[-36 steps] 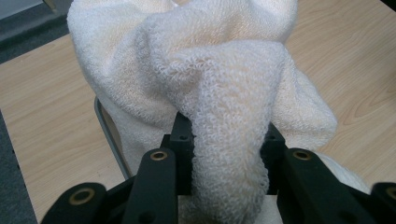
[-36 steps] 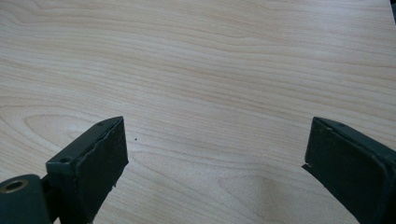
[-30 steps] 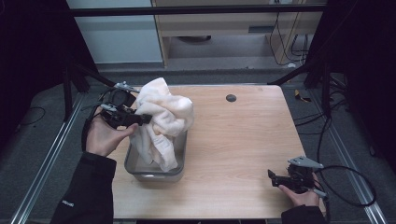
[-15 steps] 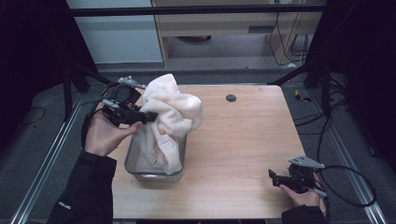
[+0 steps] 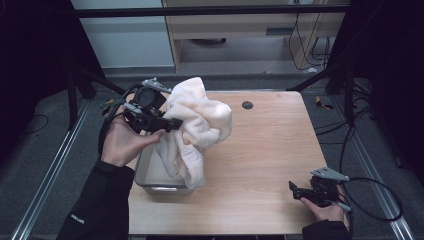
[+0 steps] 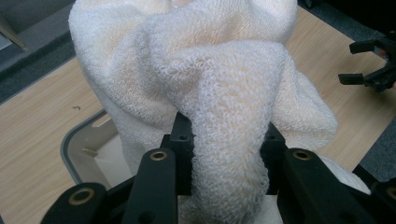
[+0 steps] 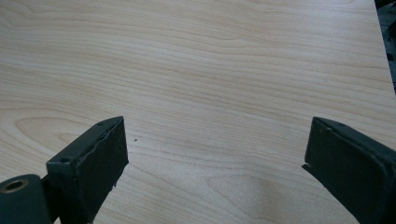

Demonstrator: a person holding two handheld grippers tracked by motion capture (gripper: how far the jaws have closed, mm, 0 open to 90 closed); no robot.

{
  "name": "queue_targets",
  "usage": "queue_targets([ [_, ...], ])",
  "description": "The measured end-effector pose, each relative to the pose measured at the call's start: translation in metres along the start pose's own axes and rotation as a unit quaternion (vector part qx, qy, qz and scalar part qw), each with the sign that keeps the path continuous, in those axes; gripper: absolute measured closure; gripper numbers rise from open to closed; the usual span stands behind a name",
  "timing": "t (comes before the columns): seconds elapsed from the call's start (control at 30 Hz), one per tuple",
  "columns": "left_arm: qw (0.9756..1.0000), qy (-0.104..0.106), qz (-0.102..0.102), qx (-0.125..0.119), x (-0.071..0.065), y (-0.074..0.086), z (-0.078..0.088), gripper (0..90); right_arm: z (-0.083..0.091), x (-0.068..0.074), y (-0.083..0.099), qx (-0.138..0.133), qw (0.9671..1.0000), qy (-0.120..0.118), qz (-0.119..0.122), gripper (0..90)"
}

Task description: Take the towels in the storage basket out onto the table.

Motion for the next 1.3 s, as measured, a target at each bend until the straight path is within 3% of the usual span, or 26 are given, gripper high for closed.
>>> queue_targets([
  [0.5,0.9991,0.020,-0.039,0.005,-0.039,-0.024,-0.027,67.0,0.001,-0.009,0.000,-0.011,0.9998,0.014,0.006,8.8],
  [1.3,0.9952,0.045,-0.084,0.019,-0.082,-0.040,-0.076,67.0,0.001,-0.018,0.004,-0.011,0.9995,0.027,0.008,9.8],
])
Point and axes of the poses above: each handheld gripper's, and its own axes: z roughly backward along the jaws, y roughly out of its underside, x roughly to its left, the point moved 10 cm from there along -z, roughly forward along the jaws, and after that the axes turned 6 degrees about x, right-handed, at the moved point
